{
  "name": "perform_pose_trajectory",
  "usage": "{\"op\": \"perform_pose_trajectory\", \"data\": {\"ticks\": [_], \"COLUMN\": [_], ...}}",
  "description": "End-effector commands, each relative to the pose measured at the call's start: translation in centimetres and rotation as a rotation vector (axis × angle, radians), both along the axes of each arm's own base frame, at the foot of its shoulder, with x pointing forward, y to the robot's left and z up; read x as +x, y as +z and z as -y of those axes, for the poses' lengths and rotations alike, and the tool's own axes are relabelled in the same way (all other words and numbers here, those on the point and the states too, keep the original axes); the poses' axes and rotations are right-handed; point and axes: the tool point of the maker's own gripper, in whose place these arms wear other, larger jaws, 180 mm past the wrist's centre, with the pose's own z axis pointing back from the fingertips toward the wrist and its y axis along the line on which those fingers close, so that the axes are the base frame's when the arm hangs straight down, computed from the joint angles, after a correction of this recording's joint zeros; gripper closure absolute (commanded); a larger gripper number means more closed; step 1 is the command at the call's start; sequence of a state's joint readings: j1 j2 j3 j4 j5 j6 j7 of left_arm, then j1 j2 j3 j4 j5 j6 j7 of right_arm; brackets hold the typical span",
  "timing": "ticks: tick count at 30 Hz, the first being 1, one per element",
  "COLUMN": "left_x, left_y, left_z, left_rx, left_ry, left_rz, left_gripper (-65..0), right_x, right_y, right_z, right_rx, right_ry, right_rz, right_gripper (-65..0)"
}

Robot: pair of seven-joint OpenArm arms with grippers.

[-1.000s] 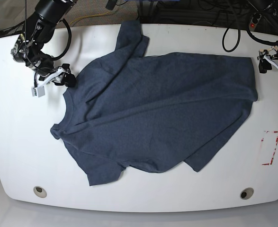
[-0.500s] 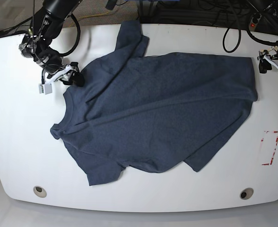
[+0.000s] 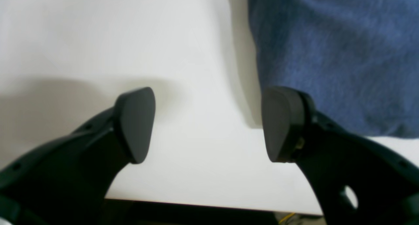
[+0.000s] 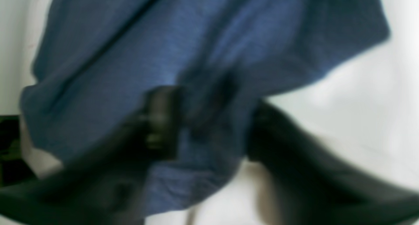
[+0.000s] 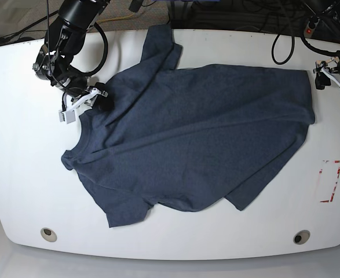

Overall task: Fold the T-shirt properly
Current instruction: 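Regrasp the shoulder edges with both grippers and smooth the shirt flat, then pinch the shirt's side edges below the sleeves with both grippers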

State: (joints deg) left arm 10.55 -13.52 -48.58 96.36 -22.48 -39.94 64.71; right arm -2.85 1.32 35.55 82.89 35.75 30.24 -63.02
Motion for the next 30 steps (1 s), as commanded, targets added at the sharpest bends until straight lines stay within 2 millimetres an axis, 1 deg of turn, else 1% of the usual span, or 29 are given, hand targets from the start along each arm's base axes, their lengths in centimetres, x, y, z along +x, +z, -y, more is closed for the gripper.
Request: {"op": "perform_pose_trajectory", "data": {"ticks": [1,2,3,7,9,13,16,19,21,24,27,29,30], "left_x": [0.9,0.9,0.9,1.0,1.2,1.8,2.1,2.2,2.4,2.7,2.9,3.2,3.3], "left_y": [0.9,0.7,0.5,-0.5,-0.7,-1.3,-1.8,-2.8,-3.0,-3.4,-3.7,-3.7,-3.8], "left_z": [0.0,0.1,0.2,1.9,2.5,4.3,5.1,6.3,6.8,7.9,8.9,9.8,10.2], "left_rx": [0.033,0.039,0.042,0.016,0.006,-0.012,-0.025,-0.067,-0.08,-0.092,-0.098,-0.1,-0.102], "left_ry": [-0.028,-0.035,-0.039,-0.043,-0.053,-0.105,-0.128,-0.131,-0.133,-0.163,-0.196,-0.227,-0.241], "left_rz": [0.021,0.009,0.003,-0.004,-0.005,-0.012,-0.023,-0.022,-0.012,-0.02,-0.03,-0.031,-0.034], "left_gripper": [-46.9,-47.1,-47.1,-47.2,-47.4,-47.4,-47.4,-47.4,-47.4,-47.4,-46.4,-44.4,-41.5], "right_x": [-1.3,-1.1,-1.0,-0.7,-1.1,-1.3,-1.9,-2.0,-2.1,-2.5,-2.2,-2.1,-2.0], "right_y": [-0.7,-0.5,-0.3,0.7,1.0,3.1,4.1,5.4,6.0,6.8,7.7,8.2,8.4], "right_z": [1.1,1.2,1.2,1.3,1.5,2.9,3.7,4.9,5.8,8.1,9.8,10.8,11.1], "right_rx": [-0.069,-0.075,-0.08,-0.111,-0.132,-0.221,-0.275,-0.336,-0.365,-0.402,-0.434,-0.456,-0.465], "right_ry": [0.032,0.032,0.033,0.062,0.077,0.094,0.104,0.114,0.108,0.058,0.026,0.017,0.017], "right_rz": [-0.076,-0.069,-0.061,-0.018,-0.006,0.048,0.065,0.091,0.099,0.102,0.116,0.121,0.122], "right_gripper": [-6.8,0.0,0.0,0.0,0.0,0.0,0.0,0.0,0.0,0.0,0.0,0.0,0.0]}}
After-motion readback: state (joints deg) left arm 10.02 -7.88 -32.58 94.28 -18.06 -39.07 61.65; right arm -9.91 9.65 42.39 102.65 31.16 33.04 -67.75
